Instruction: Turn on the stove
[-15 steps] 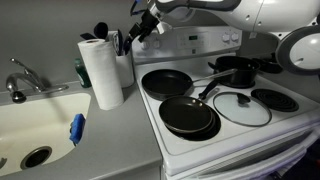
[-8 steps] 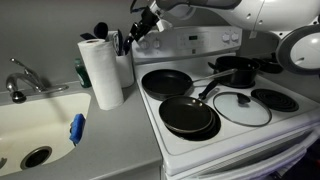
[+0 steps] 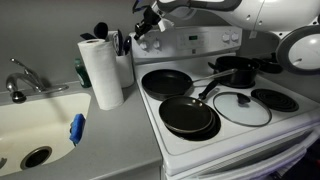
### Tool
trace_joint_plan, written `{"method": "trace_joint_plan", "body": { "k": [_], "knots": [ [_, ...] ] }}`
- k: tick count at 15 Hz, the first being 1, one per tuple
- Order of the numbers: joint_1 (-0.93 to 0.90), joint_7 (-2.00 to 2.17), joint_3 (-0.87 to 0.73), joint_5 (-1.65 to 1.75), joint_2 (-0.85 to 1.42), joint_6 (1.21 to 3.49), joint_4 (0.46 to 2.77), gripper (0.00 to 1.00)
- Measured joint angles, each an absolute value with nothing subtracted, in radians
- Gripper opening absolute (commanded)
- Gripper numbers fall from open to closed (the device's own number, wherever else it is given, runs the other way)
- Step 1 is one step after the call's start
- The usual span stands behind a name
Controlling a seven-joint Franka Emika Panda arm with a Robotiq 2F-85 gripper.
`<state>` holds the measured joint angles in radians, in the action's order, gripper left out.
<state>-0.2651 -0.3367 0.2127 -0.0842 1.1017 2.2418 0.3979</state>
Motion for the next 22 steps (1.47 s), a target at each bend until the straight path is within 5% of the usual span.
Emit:
{"method": "trace_joint_plan", "body": {
  "k": [22],
  "knots": [
    [-0.270, -0.294, 0.157, -0.035, 1.086, 2.260, 0.417, 0.00]
  ]
}}
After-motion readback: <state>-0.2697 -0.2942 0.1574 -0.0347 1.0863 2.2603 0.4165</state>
